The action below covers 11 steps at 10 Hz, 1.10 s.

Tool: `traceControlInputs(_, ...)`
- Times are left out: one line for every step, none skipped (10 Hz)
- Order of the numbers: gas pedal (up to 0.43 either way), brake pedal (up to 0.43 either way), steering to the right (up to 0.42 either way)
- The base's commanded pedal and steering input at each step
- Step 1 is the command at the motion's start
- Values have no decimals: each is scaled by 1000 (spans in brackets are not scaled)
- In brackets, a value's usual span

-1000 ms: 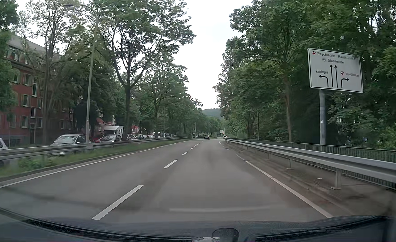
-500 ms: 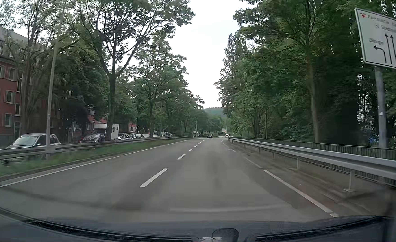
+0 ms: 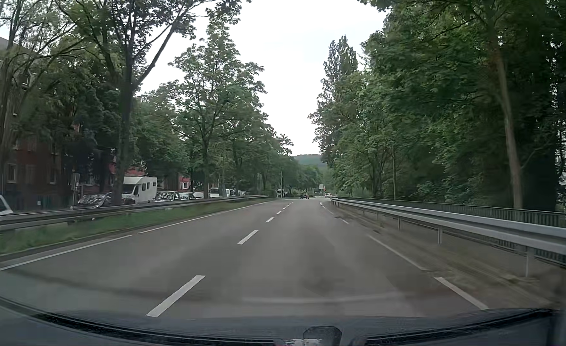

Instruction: Follow the waypoints while adhering to traffic rules and regulations

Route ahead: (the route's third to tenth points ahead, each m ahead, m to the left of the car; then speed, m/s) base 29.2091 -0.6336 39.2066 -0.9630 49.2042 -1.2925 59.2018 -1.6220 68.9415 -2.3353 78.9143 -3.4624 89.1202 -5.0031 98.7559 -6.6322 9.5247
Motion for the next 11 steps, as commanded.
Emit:
traceControlInputs(189,0,0)
traceControlInputs(189,0,0)
traceControlInputs(189,0,1)
traceControlInputs(189,0,4)
traceControlInputs(177,0,10)
traceControlInputs(177,0,14)
traceControlInputs(138,0,14)
traceControlInputs(0,0,14)
traceControlInputs(0,0,12)
traceControlInputs(0,0,11)
traceControlInputs(0,0,9)
